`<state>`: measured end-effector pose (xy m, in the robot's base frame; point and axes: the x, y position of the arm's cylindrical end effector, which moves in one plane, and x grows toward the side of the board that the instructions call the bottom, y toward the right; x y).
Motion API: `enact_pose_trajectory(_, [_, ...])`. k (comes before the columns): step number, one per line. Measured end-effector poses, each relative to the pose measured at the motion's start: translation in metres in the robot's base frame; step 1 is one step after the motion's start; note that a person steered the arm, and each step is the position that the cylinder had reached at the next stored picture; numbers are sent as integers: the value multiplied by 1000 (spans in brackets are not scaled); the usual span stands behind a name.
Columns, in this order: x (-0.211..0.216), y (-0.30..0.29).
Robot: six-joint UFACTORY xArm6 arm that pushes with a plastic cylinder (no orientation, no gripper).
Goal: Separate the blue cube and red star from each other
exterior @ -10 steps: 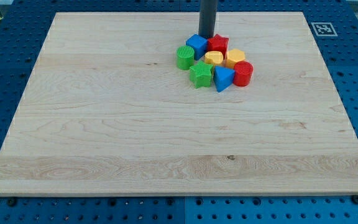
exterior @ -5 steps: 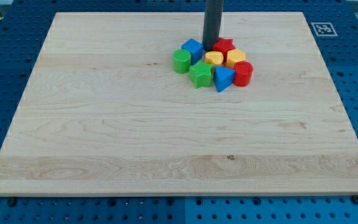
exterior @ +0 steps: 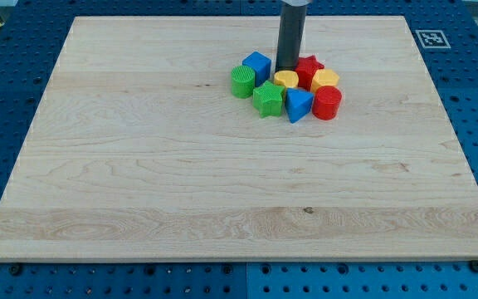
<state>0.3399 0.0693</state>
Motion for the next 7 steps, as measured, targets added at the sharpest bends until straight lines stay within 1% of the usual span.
enact_pose_trajectory(1, [7, 21])
enact_pose_trajectory(3, [-6, 42])
enact_pose_trajectory(4, [-6, 62])
enact_pose_trajectory(6, [10, 63])
enact_pose_trajectory(7, [11, 74])
